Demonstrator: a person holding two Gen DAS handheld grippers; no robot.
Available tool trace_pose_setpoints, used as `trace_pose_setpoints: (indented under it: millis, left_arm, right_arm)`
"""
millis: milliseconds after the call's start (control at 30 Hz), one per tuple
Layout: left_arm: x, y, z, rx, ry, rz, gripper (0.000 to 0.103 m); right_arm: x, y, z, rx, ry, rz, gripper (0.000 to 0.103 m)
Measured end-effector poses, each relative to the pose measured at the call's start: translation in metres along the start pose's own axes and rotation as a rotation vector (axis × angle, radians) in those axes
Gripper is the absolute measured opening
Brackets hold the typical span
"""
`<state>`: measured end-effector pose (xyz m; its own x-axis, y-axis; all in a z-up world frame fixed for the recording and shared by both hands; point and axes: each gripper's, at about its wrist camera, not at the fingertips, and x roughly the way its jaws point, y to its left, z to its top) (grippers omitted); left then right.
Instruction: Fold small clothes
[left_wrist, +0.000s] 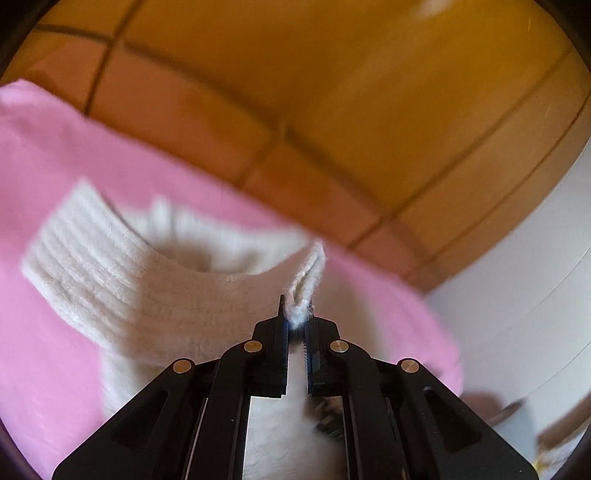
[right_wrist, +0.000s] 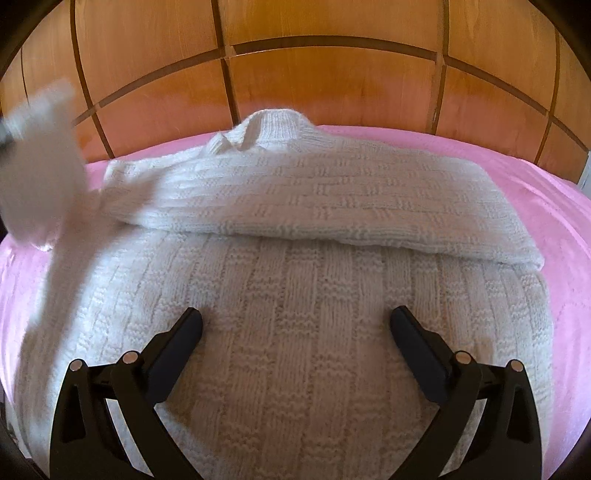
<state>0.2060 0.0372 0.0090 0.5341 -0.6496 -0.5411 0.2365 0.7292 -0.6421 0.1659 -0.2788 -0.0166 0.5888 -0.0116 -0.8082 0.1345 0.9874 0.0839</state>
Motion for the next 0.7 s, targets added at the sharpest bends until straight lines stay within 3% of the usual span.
trace_pose_setpoints:
  millis: [33, 133, 267, 467, 533, 567, 600, 667, 700]
  left_arm:
    - [0.019, 0.001, -0.015, 0.011, 0.061, 0.016, 0.005]
    - [0.042, 0.002, -0.045, 0.061, 0.140, 0.090, 0.011]
    - [0.029, 0.010, -0.067, 0.065, 0.138, 0.095, 0.052]
    - [0.001, 0.038, -0.066, 0.035, 0.088, 0.150, 0.053]
    - [-0.006, 0.045, -0.072, 0.028, 0.077, 0.170, 0.053]
    - [-0.009, 0.050, -0.075, 0.014, 0.073, 0.178, 0.053]
    - [-0.011, 0.052, -0.078, 0.006, 0.071, 0.181, 0.053]
    - [-0.015, 0.058, -0.082, -0.014, 0.076, 0.182, 0.053]
    - [-0.016, 0.060, -0.084, -0.018, 0.075, 0.180, 0.053]
  right_arm:
    - [-0.002, -0.001, 0.001, 0.000, 0.004, 0.012, 0.101]
    - [-0.009, -0.005, 0.004, -0.002, 0.014, 0.034, 0.089]
    - [-0.018, -0.013, 0.013, 0.067, 0.034, 0.123, 0.063]
    - [-0.002, 0.031, 0.031, 0.143, 0.131, 0.415, 0.056]
    - [0.013, 0.062, 0.033, 0.094, 0.172, 0.431, 0.050]
    - [0.017, 0.075, 0.033, 0.059, 0.176, 0.420, 0.044]
    - [0.020, 0.087, 0.034, 0.024, 0.179, 0.409, 0.028]
    - [0.018, 0.112, 0.040, -0.049, 0.182, 0.383, 0.007]
    - [0.008, 0.120, 0.046, -0.071, 0.155, 0.392, 0.007]
